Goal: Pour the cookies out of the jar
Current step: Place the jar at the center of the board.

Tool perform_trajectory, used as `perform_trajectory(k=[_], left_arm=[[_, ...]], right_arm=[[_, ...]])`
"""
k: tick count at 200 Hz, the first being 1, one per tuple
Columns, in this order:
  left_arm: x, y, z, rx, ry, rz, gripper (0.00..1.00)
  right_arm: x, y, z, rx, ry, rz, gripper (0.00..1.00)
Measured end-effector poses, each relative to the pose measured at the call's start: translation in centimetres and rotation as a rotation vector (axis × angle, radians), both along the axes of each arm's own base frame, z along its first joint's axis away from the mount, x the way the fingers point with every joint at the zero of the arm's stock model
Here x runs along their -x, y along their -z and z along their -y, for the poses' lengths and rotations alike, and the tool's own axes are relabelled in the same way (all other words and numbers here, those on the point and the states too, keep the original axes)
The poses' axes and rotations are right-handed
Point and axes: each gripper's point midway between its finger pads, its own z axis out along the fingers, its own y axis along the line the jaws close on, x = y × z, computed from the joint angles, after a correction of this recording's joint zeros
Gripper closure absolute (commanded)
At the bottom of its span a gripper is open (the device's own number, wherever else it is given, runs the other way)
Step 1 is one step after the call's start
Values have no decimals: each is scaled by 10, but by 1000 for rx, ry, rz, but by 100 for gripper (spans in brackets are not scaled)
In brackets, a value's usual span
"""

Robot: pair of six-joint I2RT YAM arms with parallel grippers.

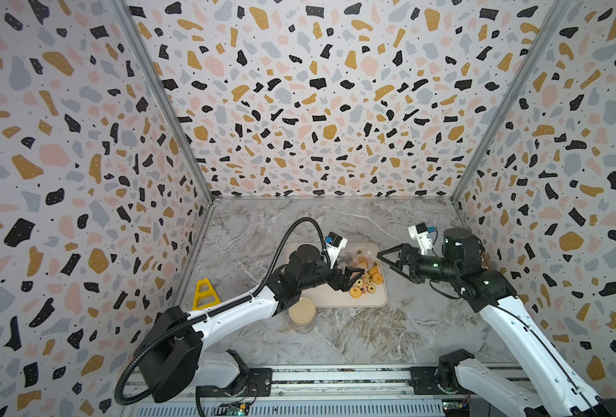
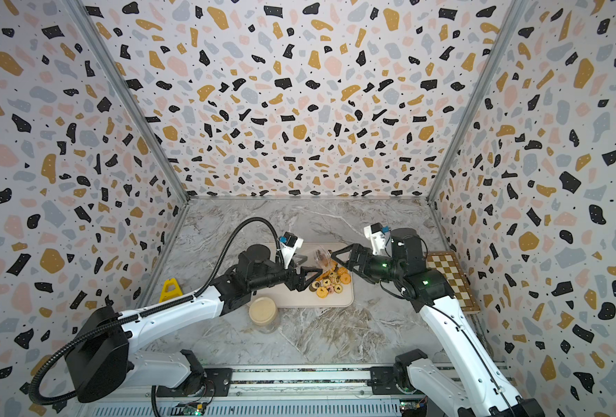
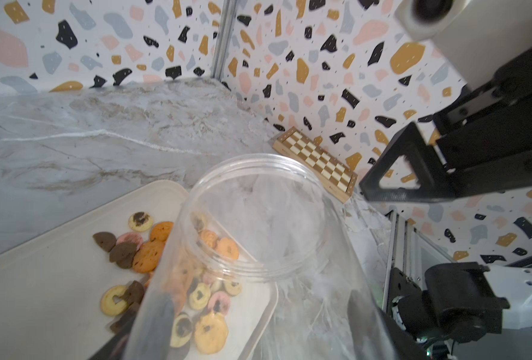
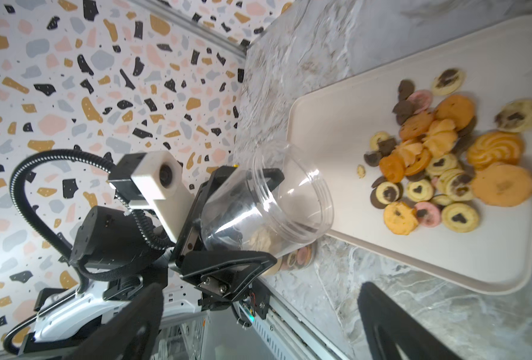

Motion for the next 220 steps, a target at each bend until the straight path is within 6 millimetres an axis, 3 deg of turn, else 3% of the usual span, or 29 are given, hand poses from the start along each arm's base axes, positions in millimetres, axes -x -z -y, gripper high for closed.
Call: perform_trajectory(k=[45,85,171,220], left_arm=[[5,-38,-3,174,0,93,100],[9,-55,-4,248,13,128,100],[17,-68,-4,305,43,134,100],[23,-69,-2,324,73,113,100]], right_arm=[[-3,-13,-12,-63,24,-13,1],[-3,-16,-33,-79,-9,-23,1],[-9,-28,-57,-132,-17,-15,1],[-10,-25,-75,-133,-40,-18,1]])
